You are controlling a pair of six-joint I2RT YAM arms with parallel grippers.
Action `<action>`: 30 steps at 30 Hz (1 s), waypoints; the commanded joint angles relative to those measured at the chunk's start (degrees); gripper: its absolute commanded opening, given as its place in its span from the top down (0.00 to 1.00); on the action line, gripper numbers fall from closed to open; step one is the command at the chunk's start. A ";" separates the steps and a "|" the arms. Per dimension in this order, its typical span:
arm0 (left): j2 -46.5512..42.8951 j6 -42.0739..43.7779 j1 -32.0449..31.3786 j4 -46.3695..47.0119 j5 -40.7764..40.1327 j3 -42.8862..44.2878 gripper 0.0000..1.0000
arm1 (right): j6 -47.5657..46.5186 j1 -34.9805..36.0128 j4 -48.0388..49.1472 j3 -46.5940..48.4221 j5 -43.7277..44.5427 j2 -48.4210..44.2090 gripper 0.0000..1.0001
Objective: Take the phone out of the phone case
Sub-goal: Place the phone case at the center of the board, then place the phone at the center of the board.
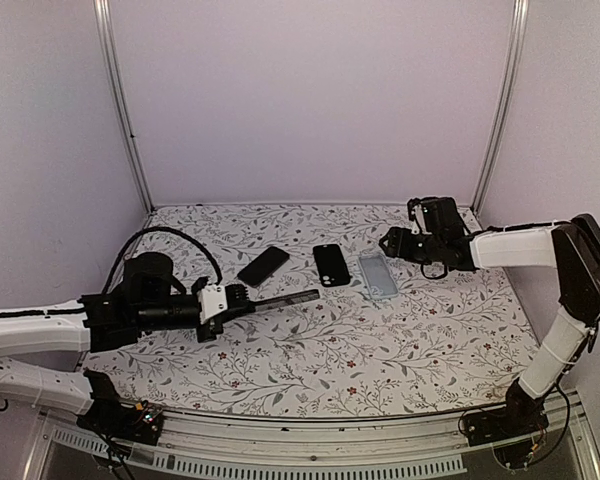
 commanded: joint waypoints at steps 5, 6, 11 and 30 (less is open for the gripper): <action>4.34 -21.93 0.05 6.40 -1.16 8.42 1.00 | -2.46 -0.27 -5.83 -1.62 4.84 -9.72 0.21; 4.89 -26.05 0.08 6.68 -2.75 9.06 1.00 | -2.24 -0.27 -6.23 -1.99 4.74 -10.47 0.21; 8.94 -47.15 0.22 6.34 -7.49 11.04 1.00 | -0.09 -0.06 -6.53 -5.66 3.84 -16.35 0.06; 33.11 -89.00 12.23 13.69 8.76 14.15 1.00 | 2.54 0.07 -8.63 -11.47 0.01 -28.68 0.01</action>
